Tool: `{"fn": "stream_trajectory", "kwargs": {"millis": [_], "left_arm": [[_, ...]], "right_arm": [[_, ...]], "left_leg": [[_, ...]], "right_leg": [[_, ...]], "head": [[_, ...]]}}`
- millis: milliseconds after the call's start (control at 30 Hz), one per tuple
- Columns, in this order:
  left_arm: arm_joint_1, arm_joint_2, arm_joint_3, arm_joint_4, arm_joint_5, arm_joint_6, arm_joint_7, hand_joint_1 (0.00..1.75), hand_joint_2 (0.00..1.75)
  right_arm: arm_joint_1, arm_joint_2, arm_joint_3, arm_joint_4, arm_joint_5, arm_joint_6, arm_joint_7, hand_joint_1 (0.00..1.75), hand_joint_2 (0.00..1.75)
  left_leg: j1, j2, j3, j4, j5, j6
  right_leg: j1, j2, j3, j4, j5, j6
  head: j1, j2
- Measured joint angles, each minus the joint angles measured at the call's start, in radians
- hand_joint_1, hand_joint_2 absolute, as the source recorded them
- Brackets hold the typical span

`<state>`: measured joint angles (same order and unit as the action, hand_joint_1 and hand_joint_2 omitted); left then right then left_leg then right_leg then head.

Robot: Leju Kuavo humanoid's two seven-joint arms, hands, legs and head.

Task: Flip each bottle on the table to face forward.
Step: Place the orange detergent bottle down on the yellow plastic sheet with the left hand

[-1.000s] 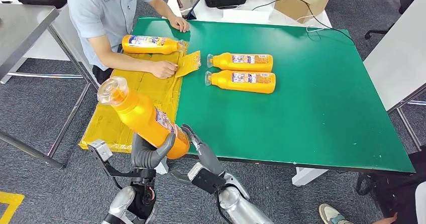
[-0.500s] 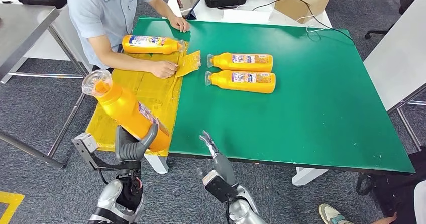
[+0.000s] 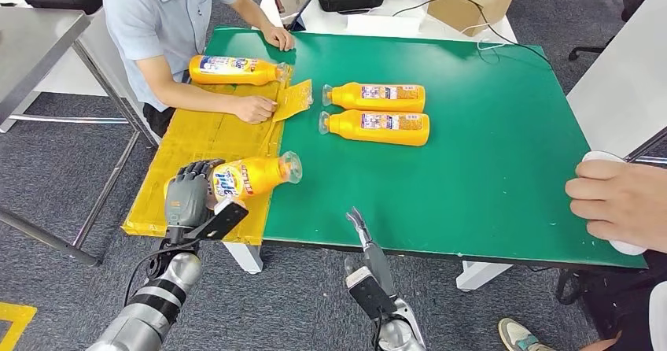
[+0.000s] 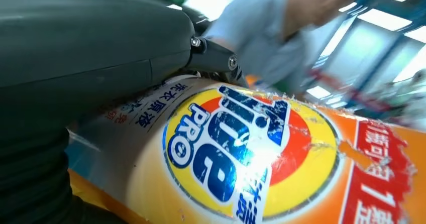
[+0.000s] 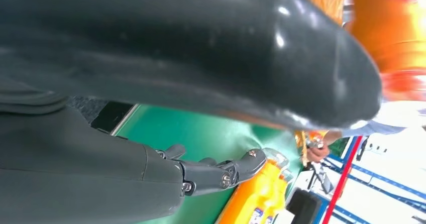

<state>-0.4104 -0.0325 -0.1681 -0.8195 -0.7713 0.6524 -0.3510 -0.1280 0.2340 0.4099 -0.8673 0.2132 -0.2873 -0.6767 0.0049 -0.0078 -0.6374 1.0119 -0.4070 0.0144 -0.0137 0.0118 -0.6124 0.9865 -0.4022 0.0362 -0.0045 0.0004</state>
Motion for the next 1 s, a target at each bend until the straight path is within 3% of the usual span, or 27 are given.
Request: {"fn": "stream_trajectory", "kwargs": {"millis": [200,467,500,600,633,800,1000], "left_arm": [[-0.114,0.049,-0.003,0.232,-0.099,-0.042,0.113,1.75,1.75],[-0.190,0.074,-0.027,0.364,-0.156,-0.099,0.158,1.71,1.75],[-0.195,0.075,-0.029,0.371,-0.157,-0.100,0.159,1.46,1.75],[-0.208,0.078,-0.033,0.391,-0.159,-0.121,0.170,0.24,1.75],[-0.212,0.078,-0.034,0.397,-0.160,-0.135,0.176,0.06,1.75],[-0.227,0.084,-0.032,0.417,-0.139,-0.209,0.169,0.00,1.75],[-0.228,0.087,-0.006,0.408,-0.043,-0.337,0.020,0.00,1.75]], "right_arm": [[0.010,0.015,0.000,-0.022,0.006,0.038,0.001,0.00,0.00],[0.011,0.026,0.007,-0.023,-0.001,0.059,0.001,0.00,0.00],[0.011,0.026,0.007,-0.023,-0.002,0.059,0.001,0.00,0.00],[0.011,0.027,0.007,-0.023,-0.005,0.060,0.001,0.00,0.00],[0.011,0.027,0.007,-0.023,-0.008,0.061,0.001,0.00,0.00],[0.010,0.033,0.006,-0.021,-0.026,0.061,0.000,0.00,0.00],[0.010,0.037,0.003,-0.005,-0.040,0.044,-0.004,0.00,0.00]], "left_leg": [[0.000,-0.001,0.000,0.000,0.000,0.000],[0.000,-0.001,0.001,0.000,0.000,0.000],[0.000,-0.002,0.001,0.000,0.000,0.000],[0.000,-0.002,0.003,0.000,0.000,0.000],[0.000,-0.002,0.004,0.000,0.000,0.000],[0.000,-0.002,0.008,-0.001,0.000,-0.001],[0.000,-0.005,0.009,-0.001,0.000,0.000]], "right_leg": [[0.000,0.000,0.000,0.000,0.000,0.000],[0.000,-0.001,0.002,0.000,0.000,0.000],[0.000,-0.001,0.003,0.000,0.000,0.000],[0.000,-0.001,0.004,0.000,0.000,0.000],[0.000,-0.001,0.005,0.000,0.000,0.000],[0.001,-0.001,0.008,0.000,0.000,0.000],[0.000,-0.003,0.011,0.000,-0.001,0.000]], "head": [[0.000,0.000],[0.000,0.000],[0.000,0.000],[0.000,0.000],[0.000,0.000],[0.000,0.000],[0.000,0.000]]}}
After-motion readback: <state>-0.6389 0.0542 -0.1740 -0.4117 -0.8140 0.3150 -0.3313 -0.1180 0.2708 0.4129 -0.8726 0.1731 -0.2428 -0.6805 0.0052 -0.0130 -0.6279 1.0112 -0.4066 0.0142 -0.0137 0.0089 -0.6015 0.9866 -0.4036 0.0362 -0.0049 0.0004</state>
